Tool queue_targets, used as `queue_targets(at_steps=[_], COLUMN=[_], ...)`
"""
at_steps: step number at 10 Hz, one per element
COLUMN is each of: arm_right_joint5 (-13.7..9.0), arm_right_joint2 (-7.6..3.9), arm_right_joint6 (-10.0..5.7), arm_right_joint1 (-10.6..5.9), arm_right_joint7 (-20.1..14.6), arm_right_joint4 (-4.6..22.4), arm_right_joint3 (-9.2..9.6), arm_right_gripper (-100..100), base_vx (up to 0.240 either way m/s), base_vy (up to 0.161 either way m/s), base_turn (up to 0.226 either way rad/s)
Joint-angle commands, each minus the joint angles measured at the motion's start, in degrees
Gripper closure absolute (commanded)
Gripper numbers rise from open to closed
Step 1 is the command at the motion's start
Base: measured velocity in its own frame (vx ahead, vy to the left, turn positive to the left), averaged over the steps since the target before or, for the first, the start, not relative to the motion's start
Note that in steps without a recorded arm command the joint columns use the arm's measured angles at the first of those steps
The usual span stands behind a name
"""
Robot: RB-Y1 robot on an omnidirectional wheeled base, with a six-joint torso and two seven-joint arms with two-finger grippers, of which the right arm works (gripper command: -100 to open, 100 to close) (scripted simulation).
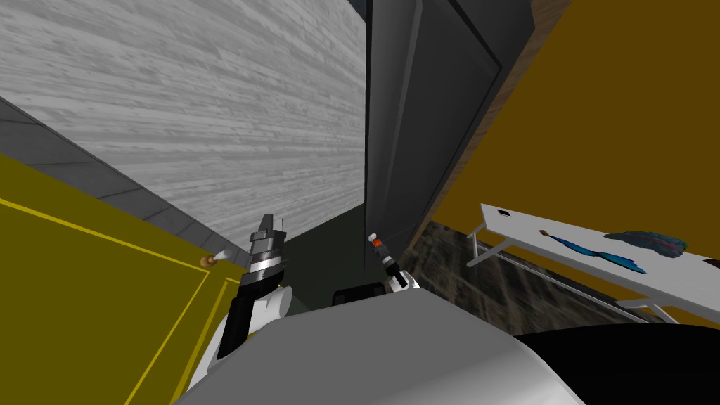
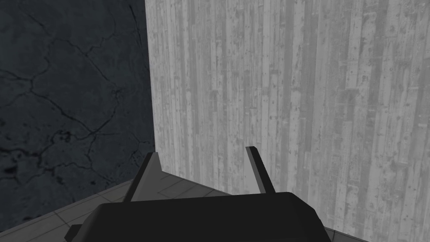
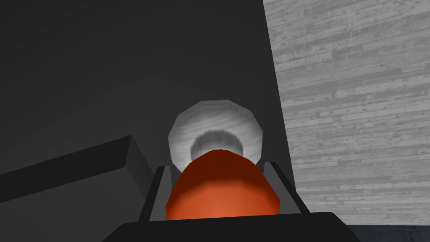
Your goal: Push the door open
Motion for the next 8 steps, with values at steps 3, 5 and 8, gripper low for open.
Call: queue_targets(at_steps=[3,5,8], arm_right_joint5=[-1.40,-2.04,-3.31], arm_right_joint2=[-0.27,-0.33,-0.46], arm_right_joint6=[-0.04,-0.05,-0.09], arm_right_joint1=[-0.51,-0.70,-1.07], arm_right_joint7=[-5.21,-7.44,-11.89], arm_right_joint4=[0.11,0.30,0.67], arm_right_joint3=[0.54,0.90,1.62], arm_right_gripper=[100,100,100], base_vx=[0.030,0.046,0.040], base_vy=[0.009,0.028,0.022], base_turn=[-0.026,-0.044,-0.036])
